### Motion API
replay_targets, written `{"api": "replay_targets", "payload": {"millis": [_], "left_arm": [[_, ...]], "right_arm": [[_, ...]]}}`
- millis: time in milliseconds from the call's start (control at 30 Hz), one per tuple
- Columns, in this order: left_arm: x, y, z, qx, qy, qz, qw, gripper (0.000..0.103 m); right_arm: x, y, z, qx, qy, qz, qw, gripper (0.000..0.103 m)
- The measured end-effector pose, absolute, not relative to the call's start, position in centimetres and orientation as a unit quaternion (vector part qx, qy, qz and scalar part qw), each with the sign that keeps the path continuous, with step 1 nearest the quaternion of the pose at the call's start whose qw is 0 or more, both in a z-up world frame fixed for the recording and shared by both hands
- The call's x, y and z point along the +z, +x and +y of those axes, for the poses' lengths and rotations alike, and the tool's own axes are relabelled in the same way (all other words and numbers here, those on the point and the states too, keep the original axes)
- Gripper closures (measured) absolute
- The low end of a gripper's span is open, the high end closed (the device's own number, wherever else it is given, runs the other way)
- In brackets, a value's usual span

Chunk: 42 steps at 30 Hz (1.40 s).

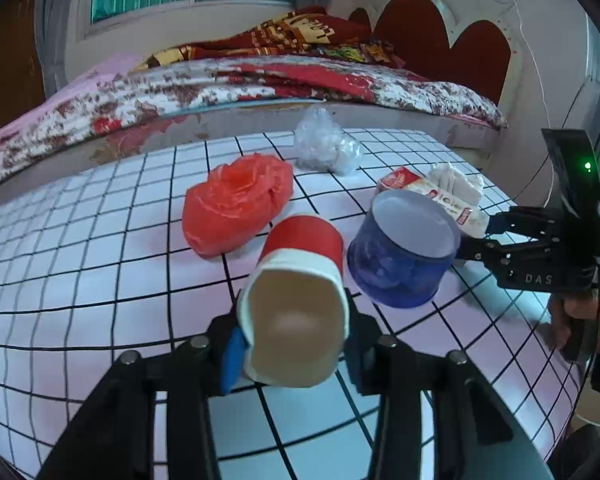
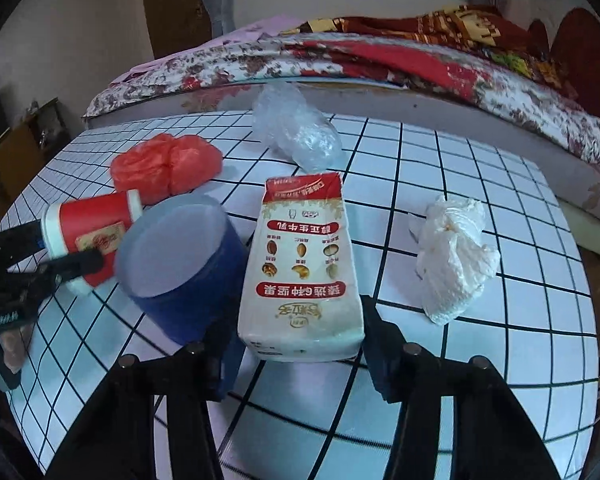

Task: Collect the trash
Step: 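Grasp the red-white paper cup with the left gripper while the right grasps the milk carton, then carry cup and carton over the black bin and open both grippers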

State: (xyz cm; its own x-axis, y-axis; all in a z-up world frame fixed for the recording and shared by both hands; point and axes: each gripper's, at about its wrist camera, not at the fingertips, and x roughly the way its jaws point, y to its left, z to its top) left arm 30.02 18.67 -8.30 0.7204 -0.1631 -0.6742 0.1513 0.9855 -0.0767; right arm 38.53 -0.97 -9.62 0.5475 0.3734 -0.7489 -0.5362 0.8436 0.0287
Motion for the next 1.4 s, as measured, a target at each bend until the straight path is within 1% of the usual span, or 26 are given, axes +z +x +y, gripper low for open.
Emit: {"api": "replay_targets", "payload": {"millis": [167,333,500,667,900,1200,1400], "left_arm": [[-7.2,27.6,18.2,-0.073,-0.004,0.343,0.937,0.061],[-5.7,24.0,17.4,-0.062,-0.002,0.321,0.945,0.061],[-4.9,20.8,16.0,-0.053,0.000,0.308,0.950,0.061],[-4.4,18.0,14.4,-0.041,-0.015,0.314,0.948,0.061],[-2.9,13.7,10.6,-0.049,0.000,0.296,0.954,0.061],[-1.6,10.4,7.4,-0.066,0.002,0.277,0.959,0.061],[-1.8,9.1,4.2,-0.094,0.007,0.273,0.957,0.061]], "right_arm": [[-8.5,36.0,-1.5,0.258,-0.105,0.378,0.883,0.050],[-6.3,31.9,-3.4,0.244,-0.099,0.342,0.902,0.050],[-5.0,27.8,-5.9,0.237,-0.081,0.332,0.909,0.050],[-4.1,23.2,-8.6,0.226,-0.071,0.324,0.916,0.050],[-2.8,17.1,-11.6,0.214,-0.067,0.306,0.925,0.050],[-1.5,10.0,-15.3,0.195,-0.055,0.281,0.938,0.050],[-1.1,6.7,-18.3,0.172,-0.038,0.271,0.946,0.050]]}}
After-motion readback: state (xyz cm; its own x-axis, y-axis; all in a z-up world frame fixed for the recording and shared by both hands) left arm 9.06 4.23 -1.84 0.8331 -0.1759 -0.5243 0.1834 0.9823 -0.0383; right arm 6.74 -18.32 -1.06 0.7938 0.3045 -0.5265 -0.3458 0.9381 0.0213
